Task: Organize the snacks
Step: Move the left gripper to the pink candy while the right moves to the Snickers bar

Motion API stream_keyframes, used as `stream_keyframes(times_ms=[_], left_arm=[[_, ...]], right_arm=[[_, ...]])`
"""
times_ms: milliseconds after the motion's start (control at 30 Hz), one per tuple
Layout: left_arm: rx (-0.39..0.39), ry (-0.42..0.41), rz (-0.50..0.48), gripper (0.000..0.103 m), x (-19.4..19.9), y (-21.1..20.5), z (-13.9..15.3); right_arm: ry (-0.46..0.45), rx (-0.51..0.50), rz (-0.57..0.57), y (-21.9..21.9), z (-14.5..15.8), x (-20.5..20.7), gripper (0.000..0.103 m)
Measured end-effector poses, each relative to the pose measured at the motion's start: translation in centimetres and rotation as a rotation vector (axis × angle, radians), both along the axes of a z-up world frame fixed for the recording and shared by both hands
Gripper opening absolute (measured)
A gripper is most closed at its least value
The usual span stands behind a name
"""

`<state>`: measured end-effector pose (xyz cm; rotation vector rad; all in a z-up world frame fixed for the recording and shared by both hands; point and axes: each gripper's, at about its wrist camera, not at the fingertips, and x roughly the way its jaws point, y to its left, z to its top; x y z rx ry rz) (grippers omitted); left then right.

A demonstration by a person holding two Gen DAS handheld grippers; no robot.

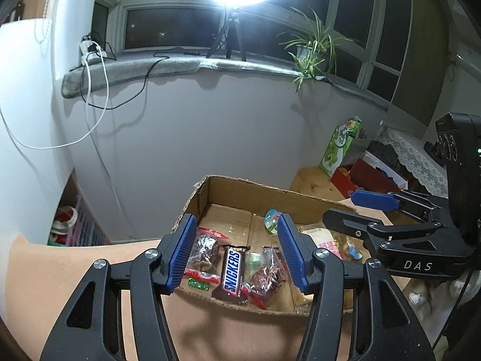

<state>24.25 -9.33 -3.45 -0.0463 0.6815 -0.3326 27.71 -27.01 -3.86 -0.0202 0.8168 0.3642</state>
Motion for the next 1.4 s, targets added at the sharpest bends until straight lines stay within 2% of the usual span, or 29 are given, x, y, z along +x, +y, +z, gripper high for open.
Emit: stream_keyframes(times_ms=[333, 633, 833, 1167, 1400], left_arm=[[-0.003, -0.032, 0.024, 0.055, -3.4, 1.7, 1.6], [-0.028, -0.05, 0.09, 0.055, -7.2, 5.9, 2.8], [-0.032, -0.055, 0.134, 0.059, -10.2, 8.7, 2.8], [-0.044, 0.018, 0.202, 0.059, -14.9, 12.3, -0.5], [-0.058, 0.091, 0.224, 0.059, -17.8, 13.3, -3.7]], right_arm=[[-0.035, -0.008, 0.037, 1.6, 1.8, -3.5, 0.07], [-0.046, -0.016, 0.099, 4.1, 2.4, -7.3, 0.07], [-0.035, -0.031, 0.165, 6.5, 1.8, -9.2, 0.07], [0.055, -0.057, 0.292, 12.2, -1.0, -11.6, 0.07], [0.229, 0.0, 0.317, 15.3, -4.0, -10.9, 0.07]])
